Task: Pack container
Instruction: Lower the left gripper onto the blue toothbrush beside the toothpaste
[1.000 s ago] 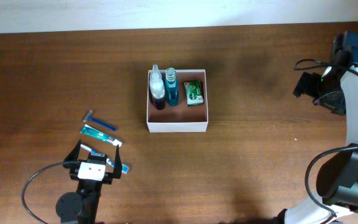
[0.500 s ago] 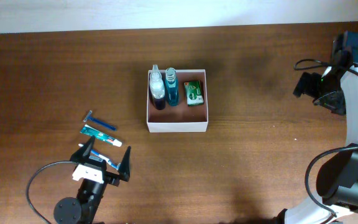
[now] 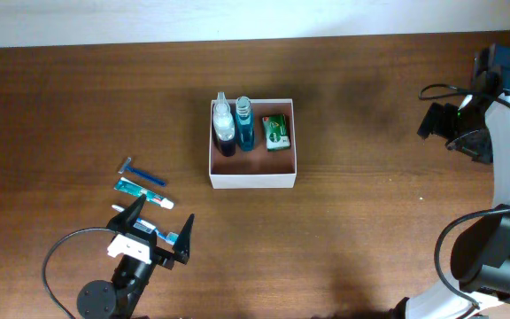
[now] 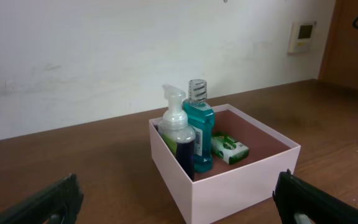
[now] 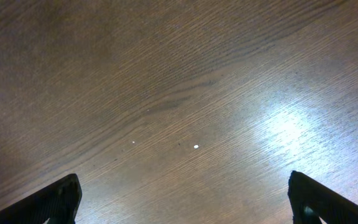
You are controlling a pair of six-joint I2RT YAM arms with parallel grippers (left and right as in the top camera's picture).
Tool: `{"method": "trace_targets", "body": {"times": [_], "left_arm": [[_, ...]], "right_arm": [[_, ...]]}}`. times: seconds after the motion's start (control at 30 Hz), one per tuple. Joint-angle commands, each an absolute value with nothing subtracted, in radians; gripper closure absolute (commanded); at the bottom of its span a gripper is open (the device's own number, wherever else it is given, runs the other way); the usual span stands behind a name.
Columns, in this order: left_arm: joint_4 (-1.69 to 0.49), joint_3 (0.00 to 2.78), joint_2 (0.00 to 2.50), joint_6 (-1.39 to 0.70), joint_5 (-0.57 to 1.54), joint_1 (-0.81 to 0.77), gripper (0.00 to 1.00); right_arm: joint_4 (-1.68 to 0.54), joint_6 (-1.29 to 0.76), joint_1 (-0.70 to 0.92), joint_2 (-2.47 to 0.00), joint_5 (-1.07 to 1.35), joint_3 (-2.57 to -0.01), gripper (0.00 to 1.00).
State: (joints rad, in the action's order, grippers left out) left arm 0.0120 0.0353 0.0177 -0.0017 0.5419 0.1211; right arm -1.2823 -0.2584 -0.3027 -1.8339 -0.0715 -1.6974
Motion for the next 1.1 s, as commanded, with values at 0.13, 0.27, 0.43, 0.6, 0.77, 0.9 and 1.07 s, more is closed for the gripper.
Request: {"method": "trace_targets", "body": {"times": [0.13, 0.27, 0.43, 0.6, 0.77, 0.9, 1.07], "left_arm": [[-0.17, 0.135, 0.038, -0.008, 0.314, 0.128, 0.0], [-0.464, 0.372, 0.201, -0.007, 0.071, 0.128, 0.01], [-0.614, 0.664, 0.545, -0.008, 0.102, 0.127, 0.01], [-0.707, 0.784, 0.771, -0.008, 0.438, 0.127, 0.01], [-0.744, 0.784, 0.899, -0.008, 0.698, 0.127, 0.01], [-0.742, 0.784, 0.976, -0.008, 0.718, 0.127, 0.0], [-0.743, 0.784, 1.06, -0.009, 0.673, 0.128, 0.01]], "right_arm": [[-1.282, -0.268, -0.308, -1.84, -0.091, -1.687, 0.01], [-1.283, -0.268, -0.308, -1.84, -0.091, -1.687, 0.01], [-1.282, -0.268, -0.308, -1.84, -0.091, -1.687, 0.02], [-1.282, -0.267, -0.308, -1.84, -0.091, -1.687, 0.01], [-1.282, -0.267, -0.308, -1.84, -0.091, -1.687, 0.01], [-1.283, -0.268, -0.308, -1.84, -0.091, -1.687, 0.01], [-1.282, -0.268, -0.308, -1.84, -0.091, -1.687, 0.01]]}}
